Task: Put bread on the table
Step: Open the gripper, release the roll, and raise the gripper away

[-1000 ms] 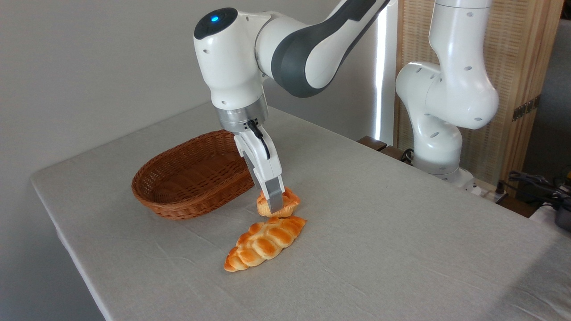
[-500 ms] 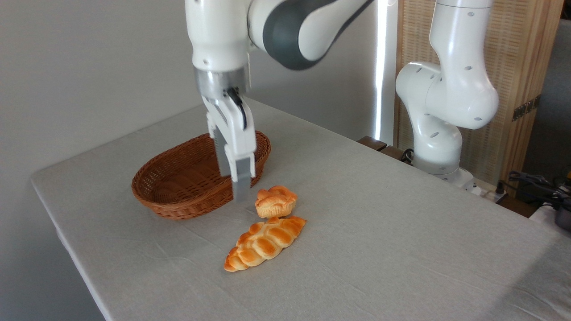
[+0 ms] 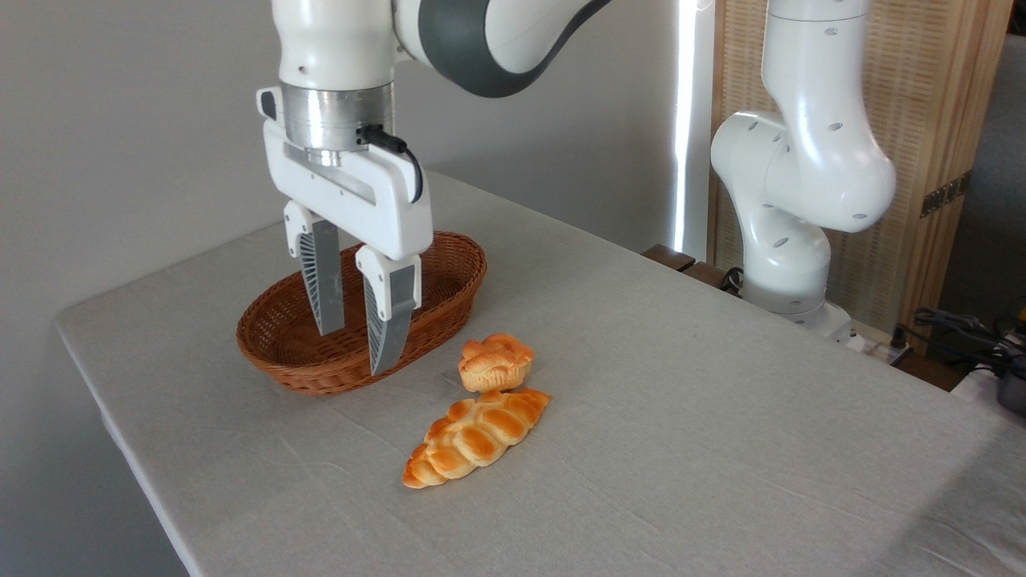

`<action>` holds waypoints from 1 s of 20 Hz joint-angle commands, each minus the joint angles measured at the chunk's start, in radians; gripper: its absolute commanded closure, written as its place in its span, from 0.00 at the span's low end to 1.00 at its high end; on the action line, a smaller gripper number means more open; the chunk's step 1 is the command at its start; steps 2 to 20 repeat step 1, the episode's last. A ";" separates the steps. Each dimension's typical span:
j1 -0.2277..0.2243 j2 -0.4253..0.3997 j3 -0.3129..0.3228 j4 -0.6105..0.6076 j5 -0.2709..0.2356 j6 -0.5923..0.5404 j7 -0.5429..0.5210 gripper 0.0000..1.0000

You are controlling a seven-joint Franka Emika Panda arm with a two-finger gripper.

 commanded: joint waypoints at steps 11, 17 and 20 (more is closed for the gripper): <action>-0.004 0.012 0.007 0.027 0.004 -0.010 -0.030 0.00; -0.004 0.012 0.007 0.027 0.004 -0.010 -0.030 0.00; -0.004 0.012 0.007 0.027 0.004 -0.010 -0.030 0.00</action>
